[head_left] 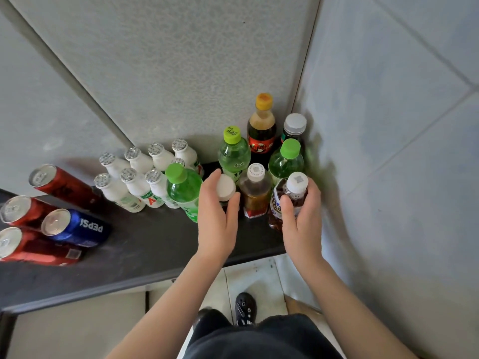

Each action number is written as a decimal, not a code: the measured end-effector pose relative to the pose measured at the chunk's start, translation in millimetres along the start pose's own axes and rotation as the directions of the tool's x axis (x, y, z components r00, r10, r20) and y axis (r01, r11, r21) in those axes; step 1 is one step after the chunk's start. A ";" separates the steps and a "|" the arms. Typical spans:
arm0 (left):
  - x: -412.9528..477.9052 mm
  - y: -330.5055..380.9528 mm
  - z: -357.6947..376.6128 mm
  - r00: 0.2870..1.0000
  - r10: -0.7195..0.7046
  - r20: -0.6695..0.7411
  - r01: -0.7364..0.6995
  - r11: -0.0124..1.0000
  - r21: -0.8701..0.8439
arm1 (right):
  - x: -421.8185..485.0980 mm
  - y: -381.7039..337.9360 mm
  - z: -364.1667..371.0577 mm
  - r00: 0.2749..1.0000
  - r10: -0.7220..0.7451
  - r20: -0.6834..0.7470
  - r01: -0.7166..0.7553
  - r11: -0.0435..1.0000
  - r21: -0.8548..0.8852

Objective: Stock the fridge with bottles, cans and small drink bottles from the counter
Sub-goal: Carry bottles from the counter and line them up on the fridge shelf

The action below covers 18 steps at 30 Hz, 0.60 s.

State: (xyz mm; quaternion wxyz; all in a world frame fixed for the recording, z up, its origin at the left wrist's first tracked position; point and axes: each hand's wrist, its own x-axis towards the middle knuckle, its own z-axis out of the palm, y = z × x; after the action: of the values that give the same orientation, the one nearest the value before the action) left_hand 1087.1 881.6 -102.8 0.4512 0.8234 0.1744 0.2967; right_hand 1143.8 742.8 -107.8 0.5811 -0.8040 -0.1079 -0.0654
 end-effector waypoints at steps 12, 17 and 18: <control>-65.4 11.1 -89.3 0.978 0.034 -0.204 -0.082 0.969 -0.233 | -51.7 -27.1 11.8 0.973 -0.123 0.197 0.123 0.992 0.014; -120.5 9.3 -148.3 0.917 -0.172 -0.360 0.127 0.981 -0.145 | -90.3 -58.1 45.1 0.831 -0.156 0.534 0.123 0.988 0.097; -136.9 7.5 -160.9 0.894 -0.192 -0.404 0.167 0.981 -0.098 | -101.1 -65.7 53.3 0.798 -0.173 0.577 0.125 0.985 0.121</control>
State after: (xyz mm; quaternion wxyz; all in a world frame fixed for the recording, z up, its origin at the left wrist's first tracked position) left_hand 878.8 904.5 -74.7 0.4544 0.7088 0.3317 0.4256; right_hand 1028.5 803.3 -87.5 0.5431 -0.7510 -0.3468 0.1442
